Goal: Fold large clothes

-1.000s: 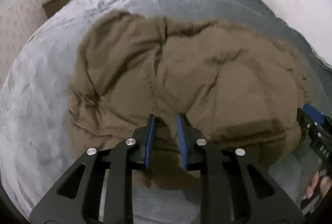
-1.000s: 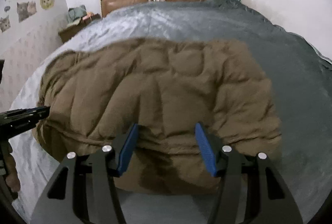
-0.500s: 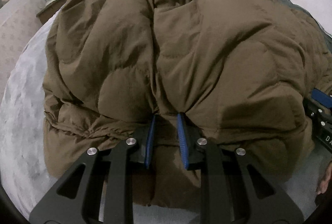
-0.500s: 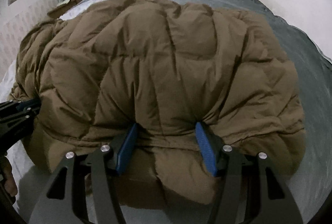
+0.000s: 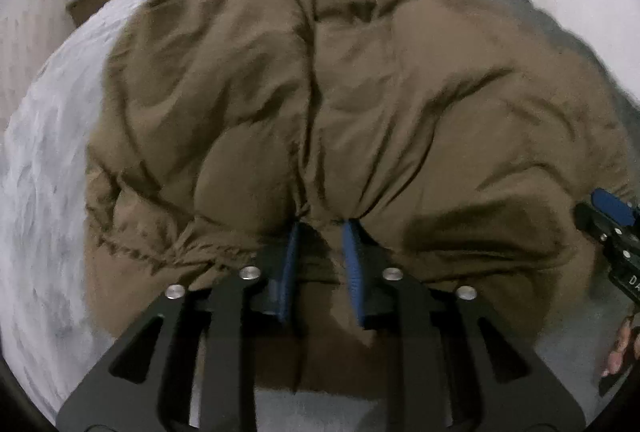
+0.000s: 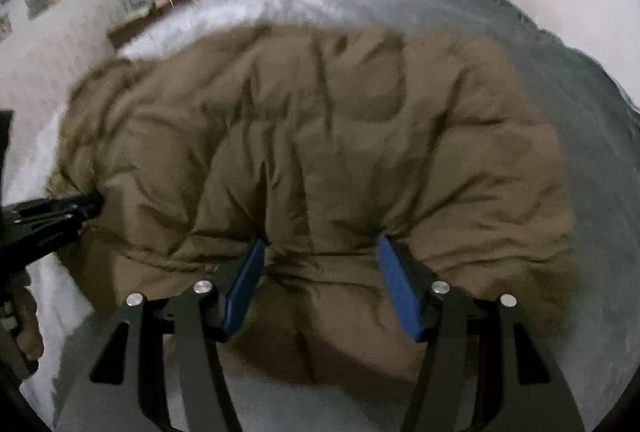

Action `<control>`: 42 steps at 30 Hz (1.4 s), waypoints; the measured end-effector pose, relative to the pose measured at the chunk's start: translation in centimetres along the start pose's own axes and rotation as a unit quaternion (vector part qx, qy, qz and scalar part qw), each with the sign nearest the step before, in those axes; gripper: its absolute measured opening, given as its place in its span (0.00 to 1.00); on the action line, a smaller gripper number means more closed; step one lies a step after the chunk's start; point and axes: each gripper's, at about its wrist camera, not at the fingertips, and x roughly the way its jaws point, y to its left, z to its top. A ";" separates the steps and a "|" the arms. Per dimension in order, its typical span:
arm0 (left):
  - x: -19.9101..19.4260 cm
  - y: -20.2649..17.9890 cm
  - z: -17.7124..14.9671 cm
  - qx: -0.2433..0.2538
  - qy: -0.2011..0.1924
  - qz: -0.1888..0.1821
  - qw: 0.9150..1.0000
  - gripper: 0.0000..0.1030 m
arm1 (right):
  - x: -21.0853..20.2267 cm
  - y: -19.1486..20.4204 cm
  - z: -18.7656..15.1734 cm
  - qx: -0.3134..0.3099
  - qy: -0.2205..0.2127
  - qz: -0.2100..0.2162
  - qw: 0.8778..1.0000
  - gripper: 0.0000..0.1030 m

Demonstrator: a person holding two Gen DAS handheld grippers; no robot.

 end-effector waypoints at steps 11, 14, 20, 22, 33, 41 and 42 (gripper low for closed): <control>-2.7 6.1 -0.7 -0.019 -0.029 0.063 0.997 0.58 | -2.5 -9.9 -0.7 0.049 -0.002 -0.064 0.997 0.59; -0.3 5.8 -0.8 -0.024 -0.009 0.062 0.998 0.56 | 0.2 -9.8 -1.5 0.041 0.027 -0.071 0.996 0.59; 2.0 5.6 -0.6 -0.022 -0.003 0.063 0.998 0.57 | 2.6 -10.7 -2.5 0.065 0.045 -0.059 0.995 0.63; 2.4 5.8 -0.4 -0.020 -0.001 0.059 0.998 0.58 | 3.1 -10.8 -2.6 0.074 0.052 -0.053 0.994 0.64; -2.9 6.6 1.0 -0.029 -0.047 0.064 0.996 0.92 | -1.0 -13.2 -1.3 0.128 0.020 0.025 0.991 0.82; -4.0 10.4 0.0 -0.056 -0.045 0.073 0.995 0.97 | 0.0 -13.9 -2.3 0.148 0.007 -0.001 0.989 0.95; -3.9 11.9 -0.1 -0.066 -0.036 0.069 0.995 0.97 | 0.4 -13.8 -2.6 0.150 0.017 0.004 0.989 0.95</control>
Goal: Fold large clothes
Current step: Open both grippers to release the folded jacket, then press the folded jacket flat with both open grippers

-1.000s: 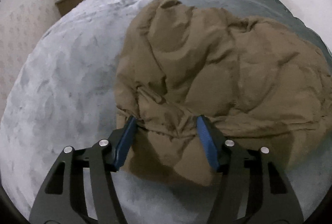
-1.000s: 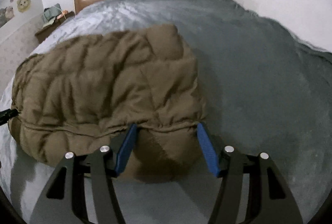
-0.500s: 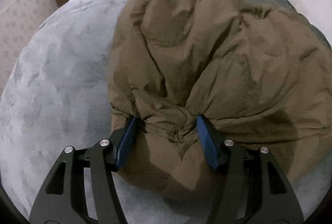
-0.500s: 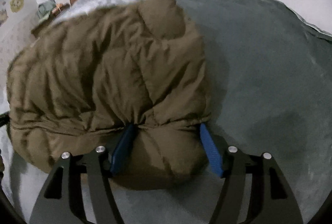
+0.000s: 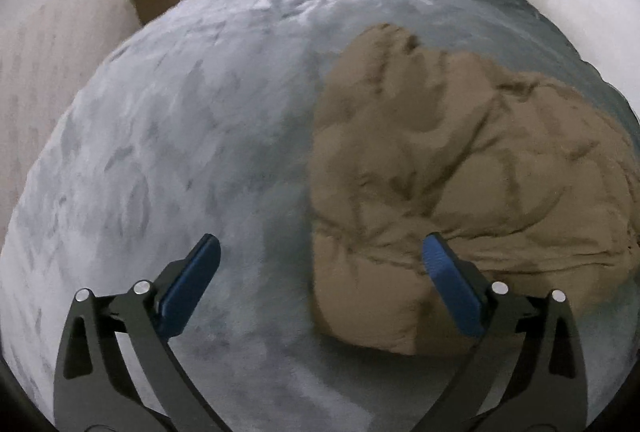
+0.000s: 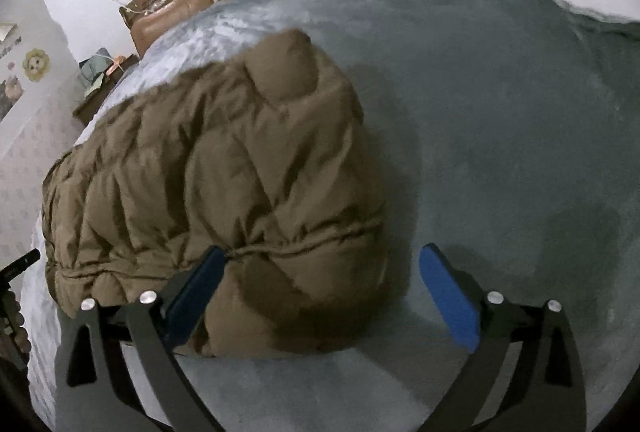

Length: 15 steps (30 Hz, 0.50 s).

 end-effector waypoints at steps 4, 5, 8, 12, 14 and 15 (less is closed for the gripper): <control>1.2 0.9 -1.1 0.000 0.014 -0.013 1.000 0.97 | 2.0 -0.3 -0.5 0.030 0.019 0.044 0.998 0.96; 1.4 0.8 -1.4 0.003 0.015 -0.013 1.000 0.97 | 2.4 -0.4 -0.5 0.036 0.022 0.056 0.998 0.96; 2.0 0.8 -2.0 0.007 0.022 -0.029 0.999 0.97 | 3.2 -0.2 -0.2 0.042 0.035 0.074 0.996 0.96; 2.5 2.9 -4.1 -0.003 0.043 -0.059 0.997 0.97 | 3.8 1.2 1.0 0.019 0.050 0.084 0.995 0.96; 3.2 3.2 -4.4 -0.002 0.053 -0.065 0.996 0.97 | 4.2 1.8 1.4 0.011 0.055 0.083 0.995 0.95; 3.5 3.3 -4.4 -0.002 0.057 -0.068 0.996 0.97 | 4.3 1.8 1.5 0.012 0.060 0.085 0.995 0.95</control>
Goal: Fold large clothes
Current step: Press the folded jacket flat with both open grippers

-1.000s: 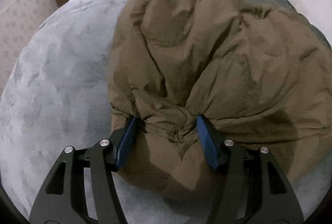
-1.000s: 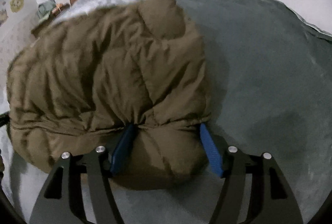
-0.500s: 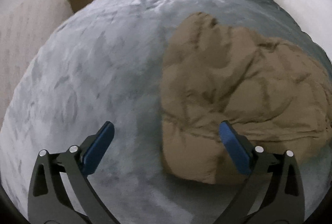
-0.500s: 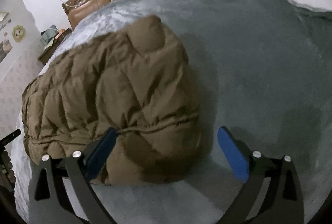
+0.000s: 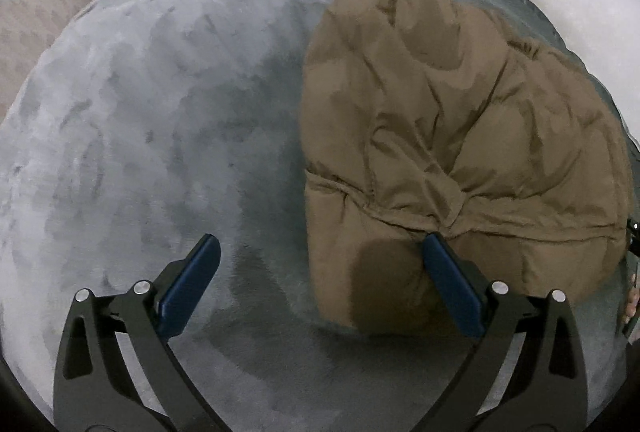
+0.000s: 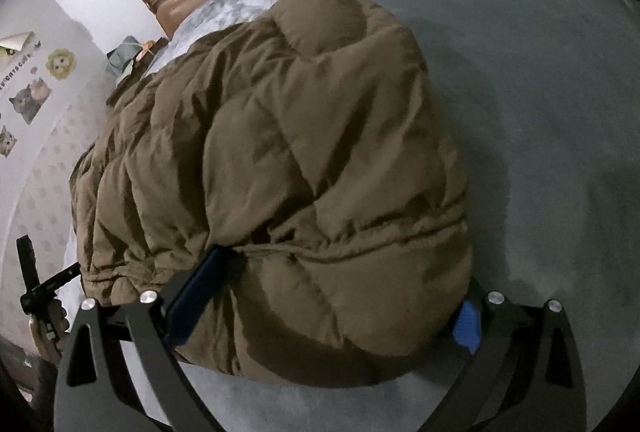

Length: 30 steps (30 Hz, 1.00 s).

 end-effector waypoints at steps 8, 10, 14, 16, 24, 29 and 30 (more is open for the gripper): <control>2.1 2.0 0.4 -0.071 0.023 -0.114 0.991 0.97 | 0.5 0.8 0.0 -0.010 0.008 0.003 1.000 0.91; 2.8 2.0 0.7 -0.086 0.031 -0.164 0.982 0.97 | 0.5 0.7 0.1 -0.009 0.007 0.003 1.000 0.91; 4.6 0.3 1.0 -0.063 0.052 -0.147 0.986 0.97 | 0.0 0.4 -0.9 -0.004 0.005 0.004 1.000 0.91; 5.1 -0.7 1.1 -0.055 0.058 -0.147 0.986 0.97 | -0.1 0.3 -1.0 -0.004 0.004 0.004 1.000 0.91; 4.9 -4.9 2.8 0.002 0.050 -0.110 0.993 0.94 | 0.1 0.6 -0.7 -0.009 0.006 0.005 1.000 0.89; 3.7 -6.0 3.4 0.026 0.038 -0.083 0.996 0.74 | -0.3 1.6 -0.4 -0.040 0.011 0.000 0.999 0.69; 3.5 -6.4 3.4 0.038 0.036 -0.071 0.996 0.72 | -0.3 1.8 -0.4 -0.047 0.015 -0.006 0.999 0.67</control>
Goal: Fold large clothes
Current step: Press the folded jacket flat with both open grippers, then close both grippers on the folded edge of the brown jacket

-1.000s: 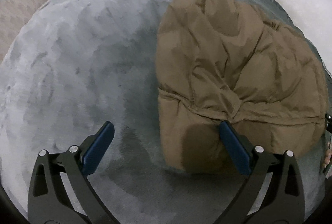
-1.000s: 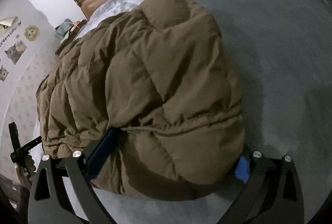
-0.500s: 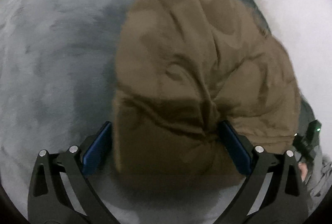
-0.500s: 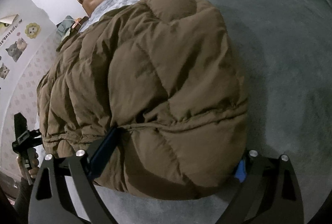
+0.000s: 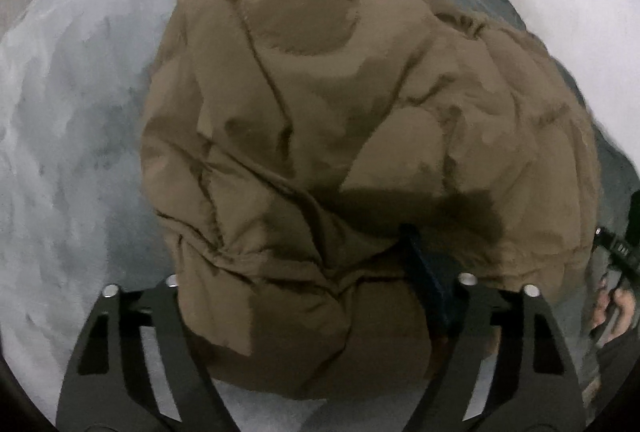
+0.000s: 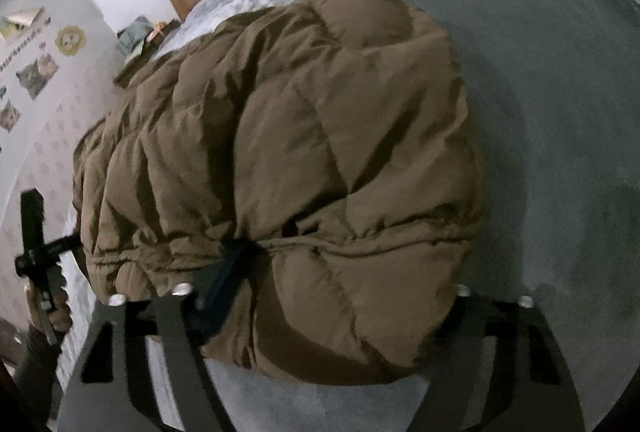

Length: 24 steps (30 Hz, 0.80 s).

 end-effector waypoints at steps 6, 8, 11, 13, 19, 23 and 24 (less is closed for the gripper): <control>-1.0 -3.5 1.7 0.048 -0.009 0.066 0.997 0.50 | -0.3 2.1 0.5 -0.056 0.015 -0.043 0.997 0.42; -1.2 -4.5 2.2 0.066 -0.010 0.093 0.993 0.45 | -0.4 3.1 0.7 -0.078 0.020 -0.065 0.995 0.36; -1.7 -5.8 1.9 0.082 -0.013 0.119 0.989 0.40 | -0.6 4.8 0.9 -0.119 0.021 -0.104 0.987 0.32; -1.9 -6.6 2.1 0.087 -0.014 0.131 0.987 0.38 | -0.8 5.6 0.9 -0.139 0.022 -0.123 0.982 0.31; -2.1 -7.7 2.6 0.084 -0.011 0.143 0.986 0.35 | -1.6 6.7 0.8 -0.157 0.020 -0.137 0.978 0.30; -2.4 -8.3 1.7 0.079 -0.011 0.144 0.986 0.35 | -1.7 6.6 0.3 -0.155 0.018 -0.135 0.979 0.30; -2.4 -8.4 1.7 0.079 -0.010 0.144 0.986 0.35 | -1.8 6.6 0.2 -0.154 0.018 -0.134 0.979 0.30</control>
